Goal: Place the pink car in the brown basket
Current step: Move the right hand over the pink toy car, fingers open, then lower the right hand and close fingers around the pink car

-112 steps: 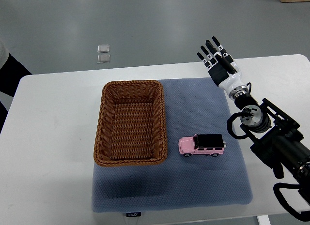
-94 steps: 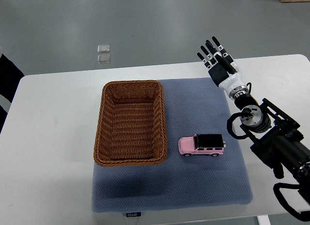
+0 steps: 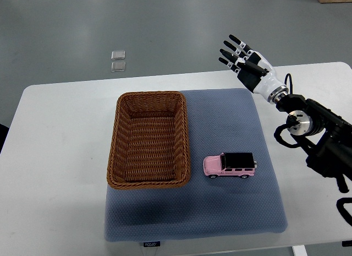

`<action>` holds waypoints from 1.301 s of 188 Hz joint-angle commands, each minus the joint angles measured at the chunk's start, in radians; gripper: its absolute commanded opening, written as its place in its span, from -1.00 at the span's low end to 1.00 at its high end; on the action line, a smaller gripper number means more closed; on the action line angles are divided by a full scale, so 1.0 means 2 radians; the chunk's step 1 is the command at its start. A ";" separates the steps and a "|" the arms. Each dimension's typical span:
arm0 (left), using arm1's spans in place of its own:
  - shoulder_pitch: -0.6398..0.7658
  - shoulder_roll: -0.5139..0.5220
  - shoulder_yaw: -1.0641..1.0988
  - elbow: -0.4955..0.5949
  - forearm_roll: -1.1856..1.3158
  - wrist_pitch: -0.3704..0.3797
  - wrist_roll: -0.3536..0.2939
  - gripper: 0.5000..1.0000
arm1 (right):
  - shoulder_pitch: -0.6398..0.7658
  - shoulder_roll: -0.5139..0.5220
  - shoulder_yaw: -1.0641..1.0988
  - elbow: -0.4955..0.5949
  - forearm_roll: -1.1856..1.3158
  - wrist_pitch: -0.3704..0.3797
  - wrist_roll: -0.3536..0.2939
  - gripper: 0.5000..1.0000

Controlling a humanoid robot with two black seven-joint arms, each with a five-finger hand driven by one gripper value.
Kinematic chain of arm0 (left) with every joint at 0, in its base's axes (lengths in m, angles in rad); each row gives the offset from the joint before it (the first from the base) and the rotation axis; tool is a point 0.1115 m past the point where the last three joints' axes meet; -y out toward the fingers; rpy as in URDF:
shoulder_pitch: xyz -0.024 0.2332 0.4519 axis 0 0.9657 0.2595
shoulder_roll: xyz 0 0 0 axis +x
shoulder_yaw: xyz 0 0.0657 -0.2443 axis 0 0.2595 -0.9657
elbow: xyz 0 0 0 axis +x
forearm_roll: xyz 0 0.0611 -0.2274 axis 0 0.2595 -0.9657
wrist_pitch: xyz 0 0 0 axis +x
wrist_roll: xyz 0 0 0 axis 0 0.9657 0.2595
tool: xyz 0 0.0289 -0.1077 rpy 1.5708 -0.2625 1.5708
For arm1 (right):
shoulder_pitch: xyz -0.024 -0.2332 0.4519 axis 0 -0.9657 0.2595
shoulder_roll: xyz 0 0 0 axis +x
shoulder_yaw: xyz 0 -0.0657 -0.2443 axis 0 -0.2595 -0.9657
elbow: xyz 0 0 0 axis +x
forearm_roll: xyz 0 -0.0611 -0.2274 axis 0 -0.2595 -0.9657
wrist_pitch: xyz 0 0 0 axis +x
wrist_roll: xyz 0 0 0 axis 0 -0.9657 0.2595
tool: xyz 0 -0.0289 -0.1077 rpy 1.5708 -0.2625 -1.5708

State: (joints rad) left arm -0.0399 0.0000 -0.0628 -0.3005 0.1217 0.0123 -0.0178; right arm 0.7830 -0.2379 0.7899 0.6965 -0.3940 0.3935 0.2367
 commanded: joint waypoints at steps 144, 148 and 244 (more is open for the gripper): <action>0.000 0.000 0.001 0.001 0.000 0.000 0.000 1.00 | 0.101 -0.324 -0.331 0.382 -0.276 -0.046 -0.063 0.64; 0.000 0.000 0.001 0.001 0.000 0.000 0.000 1.00 | 0.095 -0.324 -0.330 0.383 -0.276 -0.052 -0.063 0.64; 0.000 0.000 0.001 0.001 0.000 0.000 0.000 1.00 | -0.004 -0.295 -0.298 0.386 -0.281 -0.104 -0.059 0.64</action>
State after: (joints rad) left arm -0.0399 0.0000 -0.0597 -0.2991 0.1222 0.0122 -0.0167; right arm 0.8116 -0.8546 0.1773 1.4689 -0.9543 0.2027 0.1179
